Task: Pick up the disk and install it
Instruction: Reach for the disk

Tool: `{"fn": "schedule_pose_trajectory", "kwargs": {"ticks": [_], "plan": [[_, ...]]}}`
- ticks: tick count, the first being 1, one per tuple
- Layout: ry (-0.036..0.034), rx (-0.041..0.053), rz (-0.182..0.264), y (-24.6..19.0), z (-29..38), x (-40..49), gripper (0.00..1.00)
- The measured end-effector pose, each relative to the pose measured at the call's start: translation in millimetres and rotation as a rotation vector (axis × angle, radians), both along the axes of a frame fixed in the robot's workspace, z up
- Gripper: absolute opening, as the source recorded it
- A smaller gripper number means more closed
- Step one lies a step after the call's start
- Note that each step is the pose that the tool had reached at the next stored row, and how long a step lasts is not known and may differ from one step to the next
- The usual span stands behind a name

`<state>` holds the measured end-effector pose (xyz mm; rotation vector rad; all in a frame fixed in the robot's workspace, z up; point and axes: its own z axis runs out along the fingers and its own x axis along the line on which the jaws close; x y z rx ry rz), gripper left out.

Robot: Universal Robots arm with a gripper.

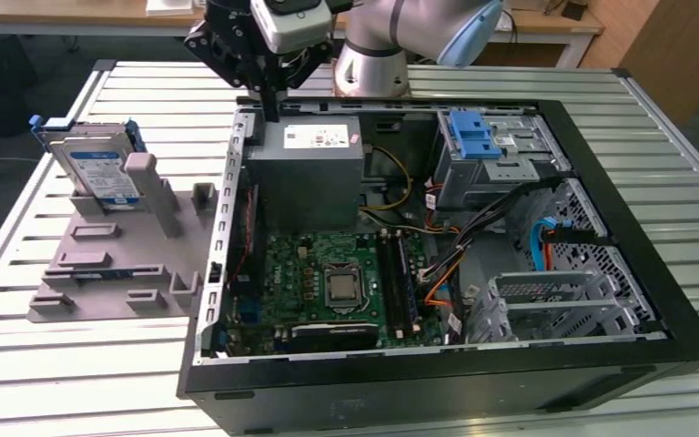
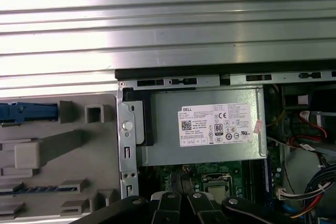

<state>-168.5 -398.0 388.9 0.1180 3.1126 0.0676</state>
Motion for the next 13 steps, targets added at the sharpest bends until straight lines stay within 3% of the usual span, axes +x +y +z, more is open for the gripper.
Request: {"fn": "schedule_pose_trajectory", "kwargs": {"ticks": [13], "plan": [[-0.0001,0.0002,0.000,0.3,-0.7,-2.5,0.11]]}}
